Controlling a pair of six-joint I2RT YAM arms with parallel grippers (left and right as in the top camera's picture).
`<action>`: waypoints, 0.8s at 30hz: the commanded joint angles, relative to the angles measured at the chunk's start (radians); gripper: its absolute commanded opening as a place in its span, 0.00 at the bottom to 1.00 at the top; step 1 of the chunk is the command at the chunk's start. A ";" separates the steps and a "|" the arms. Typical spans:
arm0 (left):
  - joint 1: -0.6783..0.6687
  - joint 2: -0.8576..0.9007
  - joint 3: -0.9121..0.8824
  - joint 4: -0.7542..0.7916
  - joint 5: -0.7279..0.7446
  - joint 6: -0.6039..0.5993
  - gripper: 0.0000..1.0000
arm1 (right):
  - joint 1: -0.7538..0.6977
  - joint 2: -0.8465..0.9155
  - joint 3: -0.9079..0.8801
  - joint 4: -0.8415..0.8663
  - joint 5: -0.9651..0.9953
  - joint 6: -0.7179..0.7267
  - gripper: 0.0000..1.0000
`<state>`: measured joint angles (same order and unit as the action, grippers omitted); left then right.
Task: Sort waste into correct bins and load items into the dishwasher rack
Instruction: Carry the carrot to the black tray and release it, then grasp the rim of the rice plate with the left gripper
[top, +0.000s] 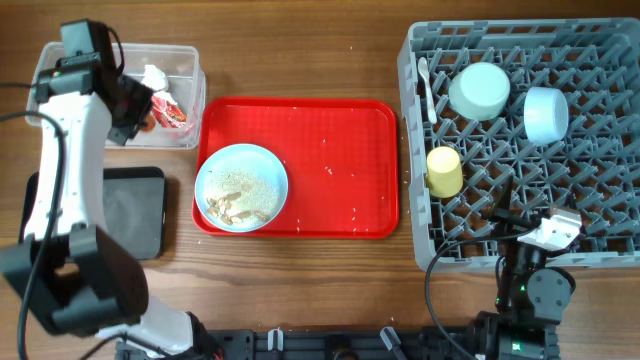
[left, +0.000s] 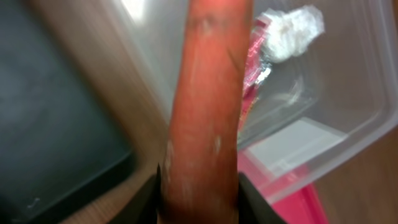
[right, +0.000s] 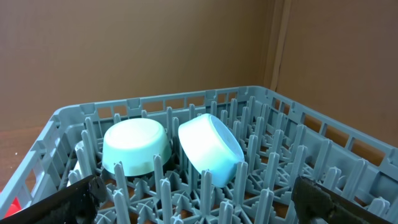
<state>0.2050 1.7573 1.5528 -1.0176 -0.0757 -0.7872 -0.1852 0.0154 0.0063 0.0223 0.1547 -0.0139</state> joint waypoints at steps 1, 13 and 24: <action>0.028 -0.100 0.009 -0.189 0.000 -0.006 0.04 | -0.004 -0.011 -0.001 0.002 0.010 -0.012 1.00; 0.143 -0.147 -0.412 -0.182 -0.150 -0.128 0.04 | -0.004 -0.011 -0.001 0.002 0.010 -0.012 1.00; 0.222 -0.156 -0.407 -0.137 0.122 -0.163 0.88 | -0.004 -0.011 -0.001 0.002 0.010 -0.012 1.00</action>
<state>0.4286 1.6192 1.1034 -1.1599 -0.0814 -0.9356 -0.1852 0.0154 0.0063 0.0227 0.1547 -0.0139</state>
